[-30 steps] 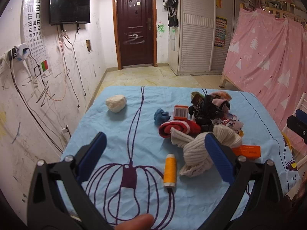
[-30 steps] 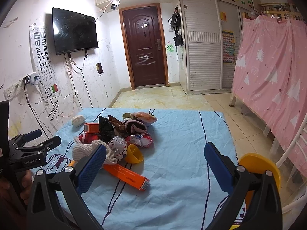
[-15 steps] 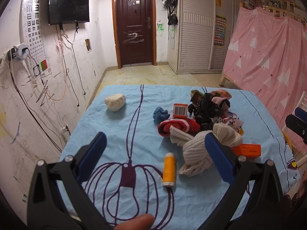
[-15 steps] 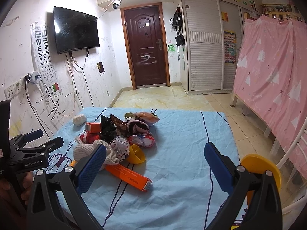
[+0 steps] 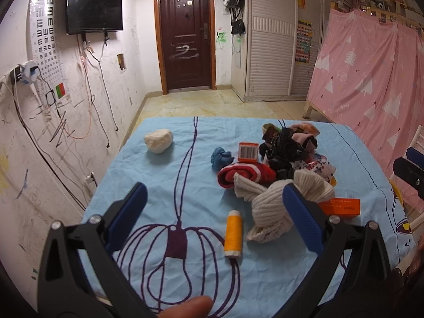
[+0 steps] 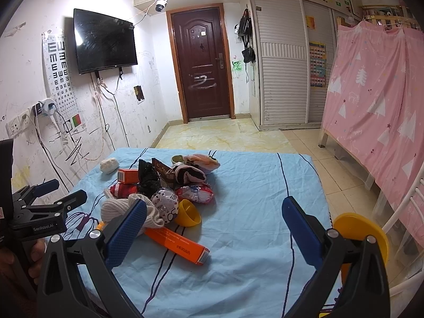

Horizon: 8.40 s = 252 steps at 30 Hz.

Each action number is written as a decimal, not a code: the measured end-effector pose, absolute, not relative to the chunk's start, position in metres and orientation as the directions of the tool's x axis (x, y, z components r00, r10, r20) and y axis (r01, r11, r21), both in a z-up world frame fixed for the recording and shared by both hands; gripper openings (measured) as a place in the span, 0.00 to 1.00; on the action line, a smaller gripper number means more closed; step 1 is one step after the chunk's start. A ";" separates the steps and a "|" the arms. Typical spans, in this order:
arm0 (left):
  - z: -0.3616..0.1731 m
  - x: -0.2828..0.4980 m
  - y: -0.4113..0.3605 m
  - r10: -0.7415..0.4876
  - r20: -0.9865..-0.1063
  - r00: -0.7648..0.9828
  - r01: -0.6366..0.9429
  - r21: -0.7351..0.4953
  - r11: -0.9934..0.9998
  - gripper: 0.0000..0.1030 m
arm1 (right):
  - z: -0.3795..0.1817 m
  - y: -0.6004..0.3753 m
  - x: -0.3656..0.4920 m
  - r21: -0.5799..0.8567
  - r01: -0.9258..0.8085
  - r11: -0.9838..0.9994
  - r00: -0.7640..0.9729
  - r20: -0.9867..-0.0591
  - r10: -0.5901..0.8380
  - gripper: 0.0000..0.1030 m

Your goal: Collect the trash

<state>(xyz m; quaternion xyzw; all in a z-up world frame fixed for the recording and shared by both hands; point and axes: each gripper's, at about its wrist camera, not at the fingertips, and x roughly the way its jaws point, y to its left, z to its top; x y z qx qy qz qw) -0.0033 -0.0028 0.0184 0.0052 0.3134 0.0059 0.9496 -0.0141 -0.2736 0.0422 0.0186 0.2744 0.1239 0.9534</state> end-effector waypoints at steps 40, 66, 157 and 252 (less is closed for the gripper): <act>-0.001 0.003 0.019 -0.095 -0.690 0.718 0.100 -0.033 0.994 0.95 | 0.016 -0.246 -0.002 0.118 -0.360 0.925 0.705 -0.615 0.353 0.92; -0.034 0.019 -0.022 -0.162 -0.776 0.609 0.344 0.075 0.936 0.54 | -0.039 -0.203 0.044 -0.025 -0.496 0.868 0.538 -0.793 0.285 0.75; -0.005 0.065 -0.402 -0.476 -0.831 0.288 0.770 -0.094 0.631 0.16 | -0.033 -0.551 0.009 0.371 0.157 0.915 0.763 -0.634 0.126 0.16; -0.039 0.204 0.111 -0.072 -0.847 0.527 0.010 -0.079 0.997 0.50 | -0.026 -0.098 0.049 -0.043 -0.511 0.859 0.592 -0.742 0.315 0.60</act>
